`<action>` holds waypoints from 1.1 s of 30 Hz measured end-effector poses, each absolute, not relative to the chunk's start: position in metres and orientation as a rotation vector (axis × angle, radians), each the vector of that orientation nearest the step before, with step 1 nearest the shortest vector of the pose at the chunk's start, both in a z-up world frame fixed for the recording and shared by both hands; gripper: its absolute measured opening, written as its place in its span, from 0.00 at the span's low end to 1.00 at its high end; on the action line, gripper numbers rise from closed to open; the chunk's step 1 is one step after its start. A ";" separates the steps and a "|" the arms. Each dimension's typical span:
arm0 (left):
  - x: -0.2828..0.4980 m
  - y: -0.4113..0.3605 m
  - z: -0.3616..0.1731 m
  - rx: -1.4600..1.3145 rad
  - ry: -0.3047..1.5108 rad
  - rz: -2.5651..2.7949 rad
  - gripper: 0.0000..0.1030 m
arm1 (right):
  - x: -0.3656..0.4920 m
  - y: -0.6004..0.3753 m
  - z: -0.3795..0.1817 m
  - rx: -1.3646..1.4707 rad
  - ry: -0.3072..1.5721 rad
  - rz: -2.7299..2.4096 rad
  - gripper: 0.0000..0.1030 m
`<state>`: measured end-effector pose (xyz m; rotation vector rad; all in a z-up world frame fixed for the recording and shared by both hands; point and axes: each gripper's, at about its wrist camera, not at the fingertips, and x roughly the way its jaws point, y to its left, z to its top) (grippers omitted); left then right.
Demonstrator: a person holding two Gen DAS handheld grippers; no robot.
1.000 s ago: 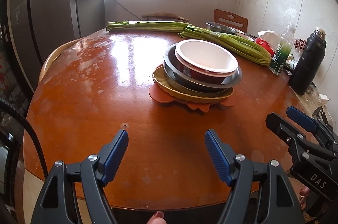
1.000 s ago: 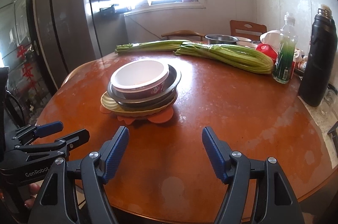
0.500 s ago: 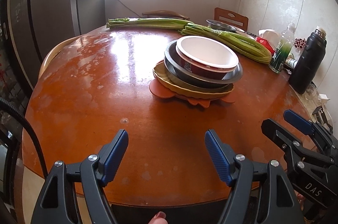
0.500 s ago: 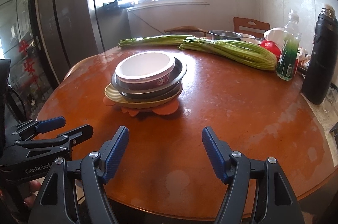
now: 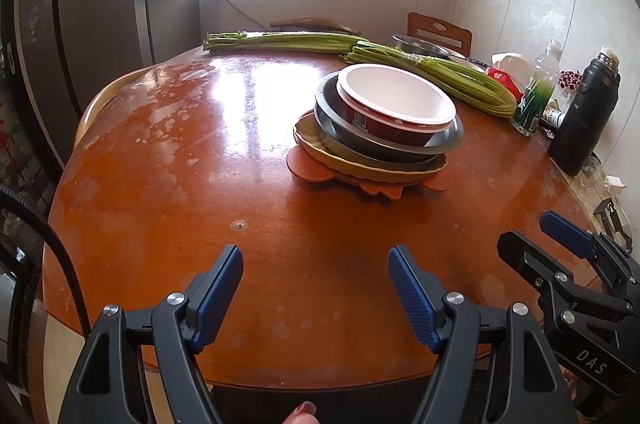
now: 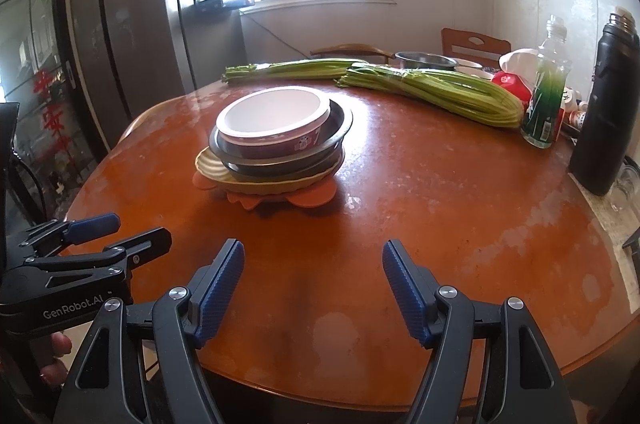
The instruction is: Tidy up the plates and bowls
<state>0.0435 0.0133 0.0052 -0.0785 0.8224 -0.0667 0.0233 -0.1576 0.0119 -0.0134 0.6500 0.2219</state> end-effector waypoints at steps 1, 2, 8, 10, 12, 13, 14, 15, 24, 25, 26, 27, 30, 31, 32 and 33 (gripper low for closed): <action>0.043 0.013 0.005 -0.076 0.822 -0.067 0.72 | 0.023 -0.158 0.012 -0.016 0.649 0.218 0.71; 0.043 0.013 0.005 -0.076 0.822 -0.066 0.72 | 0.023 -0.157 0.012 -0.020 0.647 0.216 0.71; 0.044 0.015 0.006 -0.074 0.819 -0.063 0.72 | 0.024 -0.158 0.011 -0.021 0.651 0.211 0.71; 0.044 0.016 0.005 -0.076 0.819 -0.062 0.72 | 0.024 -0.159 0.010 -0.020 0.655 0.211 0.71; 0.045 0.016 0.005 -0.074 0.822 -0.060 0.72 | 0.025 -0.159 0.010 -0.021 0.657 0.211 0.71; 0.045 0.016 0.004 -0.075 0.824 -0.059 0.72 | 0.025 -0.159 0.010 -0.021 0.659 0.210 0.71; 0.045 0.016 0.004 -0.076 0.826 -0.059 0.72 | 0.025 -0.159 0.010 -0.022 0.658 0.210 0.71; 0.045 0.016 0.003 -0.075 0.828 -0.060 0.72 | 0.025 -0.159 0.009 -0.023 0.658 0.211 0.71; 0.046 0.017 0.000 -0.074 0.836 -0.057 0.72 | 0.026 -0.163 0.007 -0.013 0.661 0.206 0.71; 0.047 0.017 -0.001 -0.077 0.838 -0.055 0.72 | 0.026 -0.164 0.007 -0.012 0.662 0.205 0.71; 0.047 0.018 -0.001 -0.077 0.840 -0.055 0.72 | 0.027 -0.165 0.007 -0.010 0.660 0.204 0.71; 0.047 0.018 -0.002 -0.077 0.843 -0.053 0.72 | 0.027 -0.165 0.007 -0.008 0.661 0.201 0.71; 0.049 0.020 -0.003 -0.079 0.847 -0.047 0.72 | 0.029 -0.169 0.008 -0.001 0.662 0.192 0.71; 0.050 0.022 -0.003 -0.080 0.848 -0.044 0.72 | 0.030 -0.172 0.008 0.001 0.662 0.188 0.71; 0.052 0.023 -0.004 -0.082 0.851 -0.041 0.72 | 0.032 -0.174 0.008 0.004 0.665 0.185 0.71; 0.054 0.025 -0.004 -0.087 0.856 -0.037 0.72 | 0.034 -0.177 0.008 0.006 0.667 0.181 0.71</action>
